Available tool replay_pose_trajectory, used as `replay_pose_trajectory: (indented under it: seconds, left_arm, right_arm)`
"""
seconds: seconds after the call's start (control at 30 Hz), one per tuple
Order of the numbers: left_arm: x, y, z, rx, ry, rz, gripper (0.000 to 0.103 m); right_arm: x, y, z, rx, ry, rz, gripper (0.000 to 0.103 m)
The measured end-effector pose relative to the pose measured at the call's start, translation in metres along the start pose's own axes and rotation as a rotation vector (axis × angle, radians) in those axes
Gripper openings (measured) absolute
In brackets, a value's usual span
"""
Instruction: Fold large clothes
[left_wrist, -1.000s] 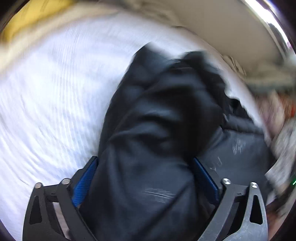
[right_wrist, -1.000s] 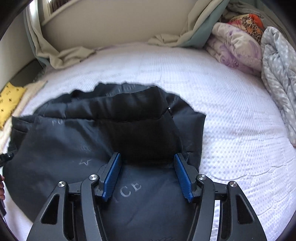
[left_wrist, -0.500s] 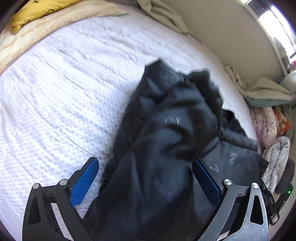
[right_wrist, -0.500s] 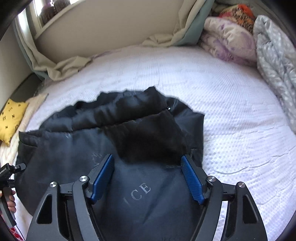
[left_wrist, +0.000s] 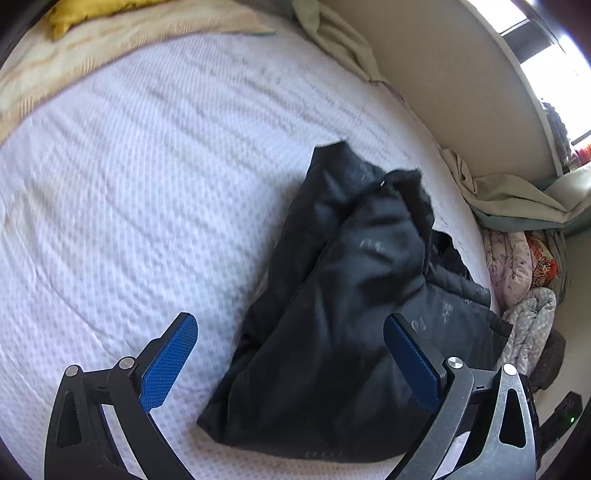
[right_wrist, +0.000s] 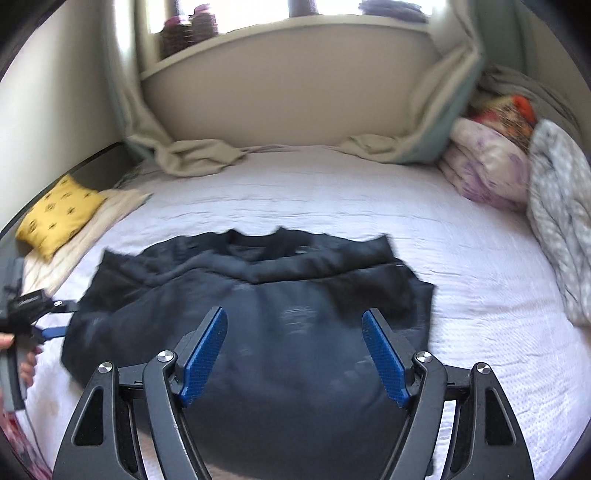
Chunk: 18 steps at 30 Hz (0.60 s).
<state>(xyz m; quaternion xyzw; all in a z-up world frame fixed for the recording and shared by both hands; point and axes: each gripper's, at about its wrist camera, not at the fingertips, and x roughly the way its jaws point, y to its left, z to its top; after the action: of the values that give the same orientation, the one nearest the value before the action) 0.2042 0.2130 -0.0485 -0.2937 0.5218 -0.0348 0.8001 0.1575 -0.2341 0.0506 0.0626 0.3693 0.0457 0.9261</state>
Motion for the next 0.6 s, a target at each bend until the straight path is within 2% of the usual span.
replay_pose_trajectory:
  seconds: [0.1,0.27,0.33,0.6]
  left_arm:
    - [0.004,0.012,-0.005,-0.046,0.035,-0.021,0.102]
    - [0.020,0.027,-0.017,-0.148,0.116,-0.101,0.102]
    - [0.026,0.031,-0.021,-0.171,0.128,-0.121,0.102]
    - [0.039,0.022,-0.024,-0.168,0.093,-0.145,0.102]
  right_arm:
    - [-0.002,0.018,-0.004,-0.028,-0.005,0.046,0.073]
    - [0.007,0.039,-0.010,-0.058,0.031,0.120,0.052]
    - [0.013,0.045,-0.012,-0.064,0.049,0.139,0.049]
    - [0.046,0.075,-0.030,-0.153,0.116,0.140,0.048]
